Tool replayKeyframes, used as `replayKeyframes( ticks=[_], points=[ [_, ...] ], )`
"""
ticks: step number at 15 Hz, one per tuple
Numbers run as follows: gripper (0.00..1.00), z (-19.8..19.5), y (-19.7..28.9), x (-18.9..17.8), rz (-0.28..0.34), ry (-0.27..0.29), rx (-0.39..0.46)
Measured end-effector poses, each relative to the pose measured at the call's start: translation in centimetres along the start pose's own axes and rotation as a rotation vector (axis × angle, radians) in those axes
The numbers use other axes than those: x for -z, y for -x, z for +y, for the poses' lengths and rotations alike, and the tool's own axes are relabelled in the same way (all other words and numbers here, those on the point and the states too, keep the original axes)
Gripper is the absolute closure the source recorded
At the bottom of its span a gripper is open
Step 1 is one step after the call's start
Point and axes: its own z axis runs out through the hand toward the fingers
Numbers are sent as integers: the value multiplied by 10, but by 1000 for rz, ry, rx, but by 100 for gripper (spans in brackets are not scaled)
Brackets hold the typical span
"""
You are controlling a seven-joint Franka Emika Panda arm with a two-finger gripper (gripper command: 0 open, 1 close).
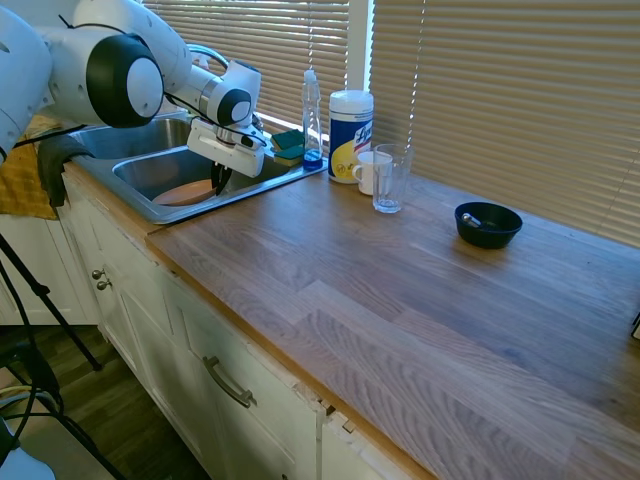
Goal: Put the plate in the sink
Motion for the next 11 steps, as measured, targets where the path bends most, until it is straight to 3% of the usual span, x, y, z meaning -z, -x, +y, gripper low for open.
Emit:
replayKeyframes(
  ticks=[5, 11],
  points=[
    [0, -9, -4, -3, -7, 4, -4],
    [0, -22, 1, 30, 28, -36, -14]
  ],
)
